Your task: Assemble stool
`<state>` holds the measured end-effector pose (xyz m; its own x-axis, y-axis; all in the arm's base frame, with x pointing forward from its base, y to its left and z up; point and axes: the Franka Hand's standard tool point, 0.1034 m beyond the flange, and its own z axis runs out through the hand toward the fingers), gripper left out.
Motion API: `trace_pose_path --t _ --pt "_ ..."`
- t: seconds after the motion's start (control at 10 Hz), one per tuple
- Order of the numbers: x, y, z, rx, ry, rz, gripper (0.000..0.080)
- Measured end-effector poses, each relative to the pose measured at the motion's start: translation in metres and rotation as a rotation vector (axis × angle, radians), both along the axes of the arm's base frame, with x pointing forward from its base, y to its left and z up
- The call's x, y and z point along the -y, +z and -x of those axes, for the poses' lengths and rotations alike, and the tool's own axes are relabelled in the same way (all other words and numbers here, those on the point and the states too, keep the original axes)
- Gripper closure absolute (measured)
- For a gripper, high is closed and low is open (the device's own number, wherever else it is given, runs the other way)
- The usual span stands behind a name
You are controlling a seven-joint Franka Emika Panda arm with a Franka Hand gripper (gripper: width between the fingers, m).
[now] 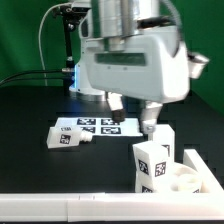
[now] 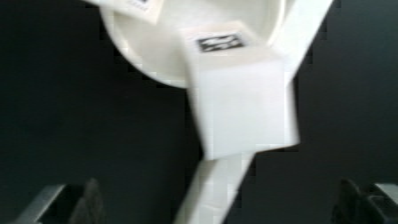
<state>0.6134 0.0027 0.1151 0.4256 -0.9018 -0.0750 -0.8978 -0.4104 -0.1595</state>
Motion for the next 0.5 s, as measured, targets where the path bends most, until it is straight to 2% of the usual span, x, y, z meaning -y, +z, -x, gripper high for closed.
trace_pose_path --t 0.1,0.2,0.5 --pt "0.019 0.001 0.016 -0.012 -0.010 -0.051 0.0151" --pt "0.030 -0.001 0.028 -0.033 -0.033 -0.070 0.0151" --pt "0.028 -0.003 0.029 -0.042 -0.049 -0.070 0.0151"
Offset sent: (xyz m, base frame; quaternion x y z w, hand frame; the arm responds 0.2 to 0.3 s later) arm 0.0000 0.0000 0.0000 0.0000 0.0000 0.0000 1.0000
